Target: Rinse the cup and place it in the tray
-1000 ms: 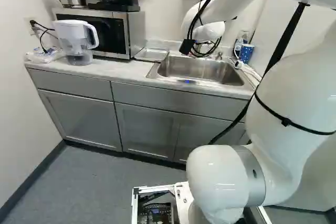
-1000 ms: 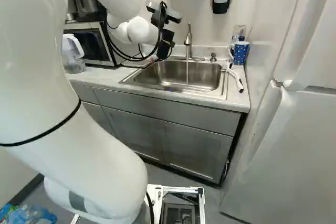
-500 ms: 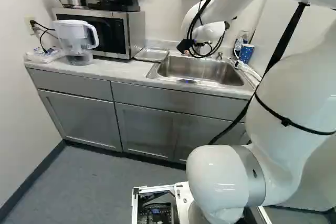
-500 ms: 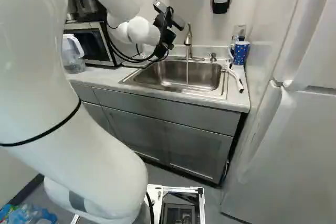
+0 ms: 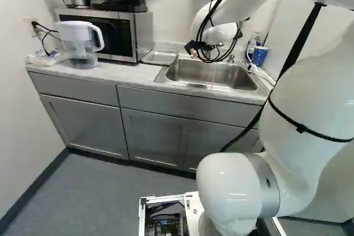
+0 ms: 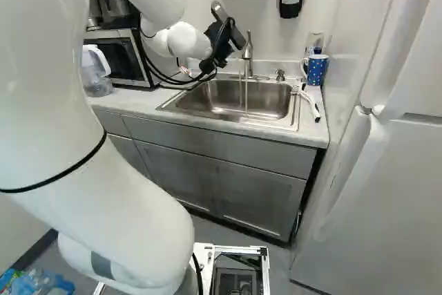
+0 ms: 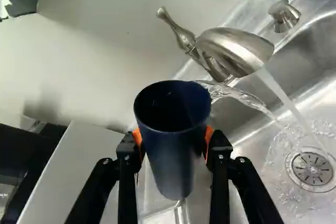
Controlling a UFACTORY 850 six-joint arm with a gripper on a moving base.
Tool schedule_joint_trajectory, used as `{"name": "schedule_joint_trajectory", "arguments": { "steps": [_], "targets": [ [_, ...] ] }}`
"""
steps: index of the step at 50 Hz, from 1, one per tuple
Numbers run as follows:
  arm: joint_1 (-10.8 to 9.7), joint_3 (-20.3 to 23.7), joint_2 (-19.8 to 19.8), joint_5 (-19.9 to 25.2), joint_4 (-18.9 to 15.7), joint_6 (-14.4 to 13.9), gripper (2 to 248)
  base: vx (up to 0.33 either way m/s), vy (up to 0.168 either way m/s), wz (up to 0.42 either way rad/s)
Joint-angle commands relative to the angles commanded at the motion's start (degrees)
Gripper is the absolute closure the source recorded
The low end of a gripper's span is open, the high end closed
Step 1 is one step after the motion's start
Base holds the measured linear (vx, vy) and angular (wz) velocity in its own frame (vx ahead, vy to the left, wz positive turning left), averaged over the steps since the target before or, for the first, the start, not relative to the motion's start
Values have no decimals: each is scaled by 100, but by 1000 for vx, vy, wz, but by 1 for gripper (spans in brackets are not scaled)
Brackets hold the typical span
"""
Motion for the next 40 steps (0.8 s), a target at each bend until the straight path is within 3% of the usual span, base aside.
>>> {"name": "schedule_joint_trajectory", "arguments": {
  "steps": [40],
  "targets": [
    [0, 0, 0, 0, 0, 2409, 125, 0, 0, 0]
  ]
}}
